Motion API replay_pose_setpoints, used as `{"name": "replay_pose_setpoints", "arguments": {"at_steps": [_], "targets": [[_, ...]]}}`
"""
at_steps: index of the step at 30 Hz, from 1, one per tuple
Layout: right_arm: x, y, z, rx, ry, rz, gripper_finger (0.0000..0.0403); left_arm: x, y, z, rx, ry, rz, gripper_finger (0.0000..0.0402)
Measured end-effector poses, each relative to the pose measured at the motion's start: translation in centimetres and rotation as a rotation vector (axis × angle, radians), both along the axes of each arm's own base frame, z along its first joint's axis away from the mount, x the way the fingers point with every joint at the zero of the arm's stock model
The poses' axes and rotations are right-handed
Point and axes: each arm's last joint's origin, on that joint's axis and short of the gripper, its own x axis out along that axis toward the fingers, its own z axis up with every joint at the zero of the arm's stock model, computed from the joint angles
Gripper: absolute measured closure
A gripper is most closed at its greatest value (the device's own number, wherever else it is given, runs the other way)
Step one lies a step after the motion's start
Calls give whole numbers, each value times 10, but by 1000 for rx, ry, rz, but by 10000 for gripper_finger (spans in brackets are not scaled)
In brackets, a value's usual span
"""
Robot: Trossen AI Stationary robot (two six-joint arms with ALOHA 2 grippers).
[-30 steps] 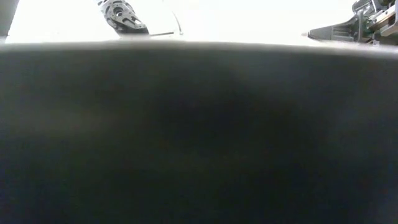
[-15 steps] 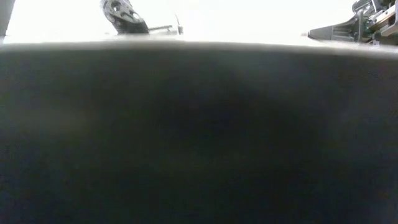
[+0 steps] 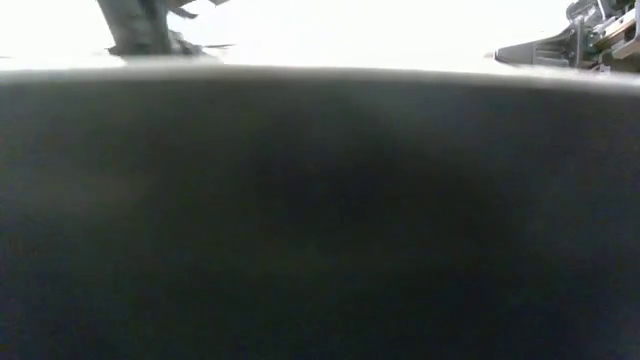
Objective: Pick and place plate/cup/fork/spoon on tray
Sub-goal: Put the yellow spoon on the black serving tray
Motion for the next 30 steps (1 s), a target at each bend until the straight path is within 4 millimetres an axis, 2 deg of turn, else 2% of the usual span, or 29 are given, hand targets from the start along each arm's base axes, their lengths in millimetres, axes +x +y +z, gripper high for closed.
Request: {"name": "replay_pose_setpoints", "arguments": {"at_steps": [6, 12, 21, 30], "targets": [[0, 0, 0, 1, -1, -1, 380, -31, -50, -2, -31, -17, 53, 338], [0, 0, 0, 1, -2, -1, 380, -54, -83, -2, -57, -96, 78, 338], [0, 0, 0, 1, -1, 0, 380, -77, -111, -3, -119, -164, 88, 338], [0, 0, 0, 1, -1, 0, 380, -89, -132, -3, -211, -226, 68, 338]]}}
